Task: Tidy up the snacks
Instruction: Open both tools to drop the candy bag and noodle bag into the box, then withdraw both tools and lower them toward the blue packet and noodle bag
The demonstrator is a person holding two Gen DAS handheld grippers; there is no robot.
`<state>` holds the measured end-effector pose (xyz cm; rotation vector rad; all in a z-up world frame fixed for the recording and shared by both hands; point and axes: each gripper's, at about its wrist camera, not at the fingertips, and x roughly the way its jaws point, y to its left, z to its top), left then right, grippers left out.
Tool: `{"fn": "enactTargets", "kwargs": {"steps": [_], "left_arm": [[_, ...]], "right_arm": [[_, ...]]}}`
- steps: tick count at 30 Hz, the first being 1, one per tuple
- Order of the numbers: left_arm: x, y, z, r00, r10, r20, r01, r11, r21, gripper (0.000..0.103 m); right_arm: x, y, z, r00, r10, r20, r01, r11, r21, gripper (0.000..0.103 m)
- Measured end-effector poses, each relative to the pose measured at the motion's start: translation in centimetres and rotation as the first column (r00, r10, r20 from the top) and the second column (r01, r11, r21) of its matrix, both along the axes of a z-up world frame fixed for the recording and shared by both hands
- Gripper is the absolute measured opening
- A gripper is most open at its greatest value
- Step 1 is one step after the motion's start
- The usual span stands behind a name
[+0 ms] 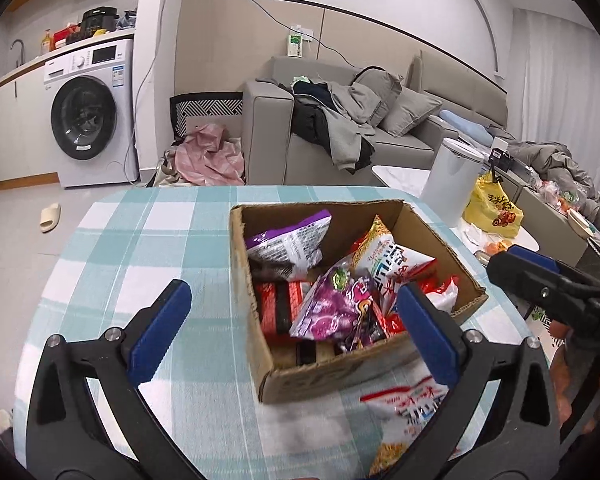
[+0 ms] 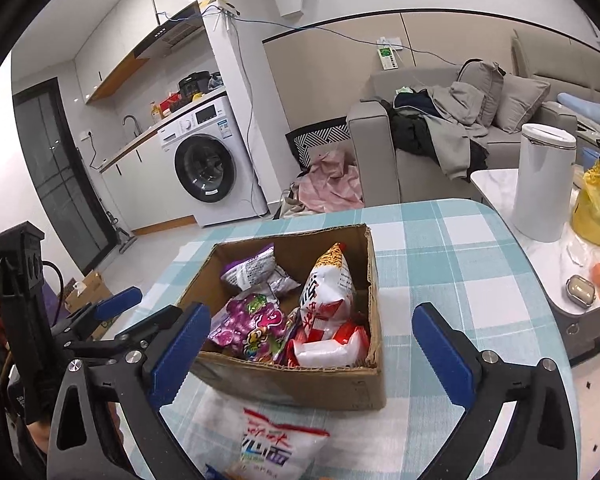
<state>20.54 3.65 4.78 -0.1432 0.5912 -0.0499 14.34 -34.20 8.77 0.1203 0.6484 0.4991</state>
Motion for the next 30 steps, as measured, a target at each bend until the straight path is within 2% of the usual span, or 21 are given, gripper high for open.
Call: {"fn": "enactTargets", "kwargs": {"steps": [13, 30], "left_arm": [[-6.4, 1.0, 1.2, 1.0, 0.01, -0.003, -0.01, 1.0, 0.013, 0.102], [-11.4, 0.9, -0.5, 0.999, 0.017, -0.031, -0.016, 1.0, 0.008, 0.102]], "right_arm": [[-3.5, -0.7, 0.0, 1.0, 0.022, -0.015, -0.023, 0.999, -0.034, 0.103], [-6.2, -1.8, -2.3, 0.997, 0.046, -0.06, -0.047, 0.999, -0.015, 0.103]]}}
